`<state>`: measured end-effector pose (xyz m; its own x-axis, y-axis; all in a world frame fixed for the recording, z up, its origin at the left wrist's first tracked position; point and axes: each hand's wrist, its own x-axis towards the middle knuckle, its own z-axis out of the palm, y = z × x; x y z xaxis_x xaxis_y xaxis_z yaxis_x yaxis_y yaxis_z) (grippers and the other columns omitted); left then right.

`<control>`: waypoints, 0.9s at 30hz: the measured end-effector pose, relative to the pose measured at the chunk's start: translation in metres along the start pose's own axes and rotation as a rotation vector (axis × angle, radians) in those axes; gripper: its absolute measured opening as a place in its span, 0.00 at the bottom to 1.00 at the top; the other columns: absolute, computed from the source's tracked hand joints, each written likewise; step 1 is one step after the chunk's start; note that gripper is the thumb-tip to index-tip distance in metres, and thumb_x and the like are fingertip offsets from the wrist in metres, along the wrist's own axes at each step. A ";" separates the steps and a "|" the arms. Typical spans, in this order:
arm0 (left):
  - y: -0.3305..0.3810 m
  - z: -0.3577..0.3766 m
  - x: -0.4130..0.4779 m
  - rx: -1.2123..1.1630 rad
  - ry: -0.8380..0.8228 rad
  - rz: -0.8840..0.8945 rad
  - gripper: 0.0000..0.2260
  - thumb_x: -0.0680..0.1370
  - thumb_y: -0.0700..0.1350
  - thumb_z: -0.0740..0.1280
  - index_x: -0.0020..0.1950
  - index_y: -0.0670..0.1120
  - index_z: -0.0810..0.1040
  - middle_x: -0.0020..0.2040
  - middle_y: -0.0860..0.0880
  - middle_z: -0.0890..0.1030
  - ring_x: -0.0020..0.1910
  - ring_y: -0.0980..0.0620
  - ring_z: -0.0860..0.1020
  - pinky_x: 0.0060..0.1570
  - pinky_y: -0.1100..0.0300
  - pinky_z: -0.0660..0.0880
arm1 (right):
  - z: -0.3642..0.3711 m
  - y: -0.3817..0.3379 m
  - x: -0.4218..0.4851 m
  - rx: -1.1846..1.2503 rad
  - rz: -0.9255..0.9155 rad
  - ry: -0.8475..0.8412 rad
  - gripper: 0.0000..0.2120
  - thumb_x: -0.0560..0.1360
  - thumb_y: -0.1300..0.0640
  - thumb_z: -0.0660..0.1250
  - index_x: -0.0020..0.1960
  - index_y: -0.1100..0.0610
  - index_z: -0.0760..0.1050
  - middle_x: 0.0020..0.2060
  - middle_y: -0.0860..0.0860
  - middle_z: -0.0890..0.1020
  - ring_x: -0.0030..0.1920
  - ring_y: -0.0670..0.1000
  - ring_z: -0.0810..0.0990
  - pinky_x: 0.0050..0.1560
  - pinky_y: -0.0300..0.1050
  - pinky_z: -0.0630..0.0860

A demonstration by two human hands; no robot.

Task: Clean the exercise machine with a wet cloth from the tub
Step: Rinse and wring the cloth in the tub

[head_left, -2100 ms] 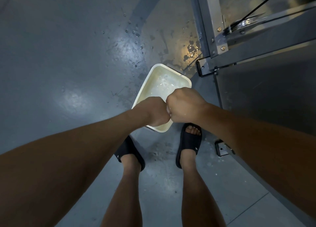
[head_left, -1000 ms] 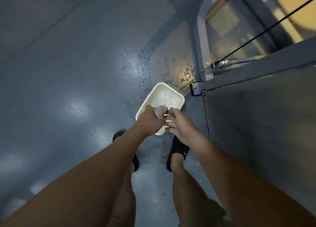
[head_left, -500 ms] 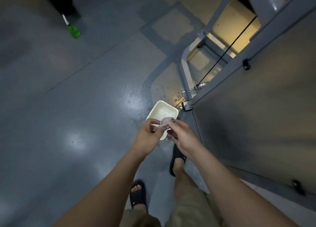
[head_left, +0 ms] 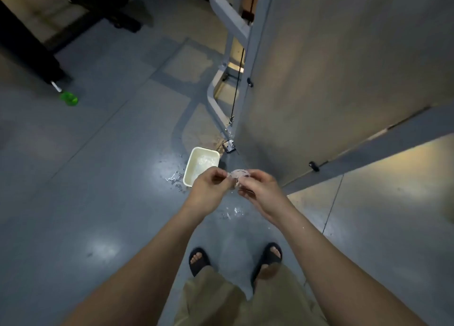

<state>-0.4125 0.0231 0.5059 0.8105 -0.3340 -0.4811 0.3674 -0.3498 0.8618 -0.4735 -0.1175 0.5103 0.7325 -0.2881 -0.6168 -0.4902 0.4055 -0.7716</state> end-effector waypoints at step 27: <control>0.092 0.413 -0.178 0.035 -0.105 0.035 0.07 0.78 0.43 0.74 0.50 0.40 0.83 0.39 0.47 0.83 0.39 0.50 0.78 0.41 0.61 0.75 | -0.432 -0.047 -0.177 -0.083 -0.266 0.068 0.06 0.80 0.65 0.69 0.45 0.57 0.79 0.41 0.54 0.83 0.45 0.54 0.82 0.54 0.55 0.81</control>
<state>-0.7107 -0.3112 0.6045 0.7697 -0.4358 -0.4665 0.3218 -0.3662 0.8731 -0.7844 -0.4601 0.5884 0.8089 -0.4333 -0.3975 -0.3240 0.2358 -0.9162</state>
